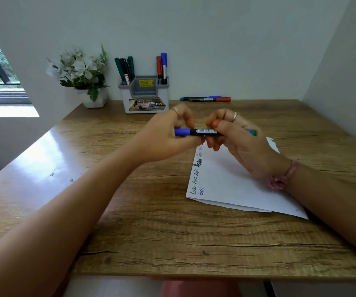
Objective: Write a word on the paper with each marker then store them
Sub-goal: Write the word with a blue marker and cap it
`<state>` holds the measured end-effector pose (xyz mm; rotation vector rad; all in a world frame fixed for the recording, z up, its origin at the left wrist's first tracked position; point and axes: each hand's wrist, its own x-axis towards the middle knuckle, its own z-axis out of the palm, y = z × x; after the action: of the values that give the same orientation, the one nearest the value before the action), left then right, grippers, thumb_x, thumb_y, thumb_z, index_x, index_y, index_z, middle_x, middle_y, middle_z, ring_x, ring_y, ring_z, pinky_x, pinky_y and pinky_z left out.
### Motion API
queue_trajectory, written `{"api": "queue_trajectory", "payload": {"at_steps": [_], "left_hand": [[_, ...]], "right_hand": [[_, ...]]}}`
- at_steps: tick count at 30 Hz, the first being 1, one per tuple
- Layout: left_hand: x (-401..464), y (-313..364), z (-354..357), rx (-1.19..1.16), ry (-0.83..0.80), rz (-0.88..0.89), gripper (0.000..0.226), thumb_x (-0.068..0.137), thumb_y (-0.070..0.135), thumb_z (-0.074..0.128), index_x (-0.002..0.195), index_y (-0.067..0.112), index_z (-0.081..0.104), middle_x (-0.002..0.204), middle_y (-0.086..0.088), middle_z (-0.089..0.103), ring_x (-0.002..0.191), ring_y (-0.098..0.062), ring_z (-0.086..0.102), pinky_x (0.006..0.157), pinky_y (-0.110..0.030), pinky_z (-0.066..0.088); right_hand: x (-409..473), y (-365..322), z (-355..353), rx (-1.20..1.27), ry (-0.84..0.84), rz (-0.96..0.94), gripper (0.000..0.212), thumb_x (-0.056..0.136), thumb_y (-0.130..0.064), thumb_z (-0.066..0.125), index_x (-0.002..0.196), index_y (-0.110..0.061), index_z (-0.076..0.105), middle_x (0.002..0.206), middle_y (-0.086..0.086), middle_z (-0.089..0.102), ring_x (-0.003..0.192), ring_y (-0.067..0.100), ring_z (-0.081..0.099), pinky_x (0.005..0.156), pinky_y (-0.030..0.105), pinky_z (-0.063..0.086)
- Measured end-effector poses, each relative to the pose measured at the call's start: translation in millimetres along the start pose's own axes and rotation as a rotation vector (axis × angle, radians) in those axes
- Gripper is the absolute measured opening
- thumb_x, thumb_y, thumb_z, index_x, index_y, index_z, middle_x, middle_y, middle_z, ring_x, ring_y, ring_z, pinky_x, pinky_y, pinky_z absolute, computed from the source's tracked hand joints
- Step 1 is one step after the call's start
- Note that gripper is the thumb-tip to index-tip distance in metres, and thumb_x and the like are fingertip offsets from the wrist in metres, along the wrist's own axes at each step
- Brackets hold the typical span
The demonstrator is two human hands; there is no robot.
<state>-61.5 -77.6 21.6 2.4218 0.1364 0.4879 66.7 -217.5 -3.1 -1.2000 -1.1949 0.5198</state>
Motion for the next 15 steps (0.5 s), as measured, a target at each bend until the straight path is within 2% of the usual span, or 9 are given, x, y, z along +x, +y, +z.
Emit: {"api": "queue_trajectory", "payload": {"at_steps": [1, 2, 4, 6, 8, 11, 15], "left_hand": [[-2.2, 2.1, -7.3, -0.153, 0.007, -0.049, 0.03, 0.076, 0.031, 0.07, 0.095, 0.021, 0.049, 0.066, 0.003, 0.057, 0.058, -0.014, 0.049, 0.056, -0.023, 0.042], [-4.4, 2.8, -14.5, -0.311, 0.019, -0.101, 0.034, 0.075, 0.03, 0.069, 0.1, 0.022, 0.047, 0.071, 0.003, 0.06, 0.063, -0.016, 0.05, 0.059, -0.025, 0.042], [-6.1, 0.3, -22.2, -0.615, 0.079, -0.179, 0.025, 0.081, 0.019, 0.062, 0.103, 0.017, 0.049, 0.08, 0.002, 0.066, 0.067, -0.016, 0.053, 0.061, -0.025, 0.044], [-2.9, -1.4, -22.6, -0.834, 0.183, -0.237, 0.015, 0.088, 0.009, 0.055, 0.102, 0.011, 0.052, 0.088, -0.004, 0.069, 0.068, -0.011, 0.061, 0.064, -0.021, 0.051], [1.0, -0.9, -16.6, -1.022, 0.285, -0.293, 0.019, 0.086, 0.005, 0.056, 0.105, 0.006, 0.055, 0.094, -0.009, 0.07, 0.073, -0.01, 0.066, 0.07, -0.018, 0.056], [8.7, 1.0, -6.5, -1.076, 0.375, -0.302, 0.015, 0.085, 0.008, 0.06, 0.101, 0.008, 0.063, 0.096, -0.007, 0.071, 0.079, -0.008, 0.066, 0.074, -0.018, 0.055], [37.0, -7.5, -27.5, -1.043, 0.601, -0.288, 0.02, 0.085, 0.013, 0.061, 0.105, 0.011, 0.061, 0.104, -0.006, 0.07, 0.094, -0.014, 0.065, 0.086, -0.028, 0.054]], "right_hand": [[2.0, -2.0, -0.5, 0.042, 0.057, 0.0, 0.006, 0.084, -0.023, 0.057, 0.085, -0.017, 0.058, 0.067, -0.005, 0.061, 0.062, 0.012, 0.055, 0.061, 0.024, 0.043], [3.5, -3.1, -1.0, 0.053, 0.119, -0.005, 0.014, 0.078, -0.025, 0.067, 0.082, -0.017, 0.057, 0.066, -0.007, 0.062, 0.06, 0.008, 0.056, 0.059, 0.021, 0.044], [4.2, -2.2, -2.6, 0.018, 0.224, 0.001, 0.027, 0.067, -0.025, 0.079, 0.078, -0.017, 0.056, 0.065, -0.01, 0.065, 0.057, 0.004, 0.056, 0.057, 0.018, 0.043], [2.9, 0.5, -2.2, -0.004, 0.271, 0.022, 0.02, 0.07, -0.02, 0.075, 0.077, -0.017, 0.057, 0.067, -0.01, 0.07, 0.059, 0.002, 0.06, 0.056, 0.014, 0.043], [2.6, 3.5, 0.5, -0.002, 0.263, 0.046, 0.015, 0.077, -0.011, 0.072, 0.08, -0.015, 0.058, 0.075, -0.006, 0.073, 0.065, 0.003, 0.064, 0.057, 0.014, 0.045], [1.5, 6.9, 4.3, -0.092, 0.203, 0.106, 0.016, 0.079, -0.016, 0.072, 0.092, -0.015, 0.063, 0.083, -0.004, 0.072, 0.069, 0.003, 0.063, 0.064, 0.014, 0.048], [0.3, 13.2, 5.4, -0.374, 0.06, 0.269, 0.036, 0.081, -0.027, 0.071, 0.114, -0.024, 0.056, 0.108, -0.01, 0.062, 0.08, 0.007, 0.064, 0.07, 0.017, 0.05]]}}
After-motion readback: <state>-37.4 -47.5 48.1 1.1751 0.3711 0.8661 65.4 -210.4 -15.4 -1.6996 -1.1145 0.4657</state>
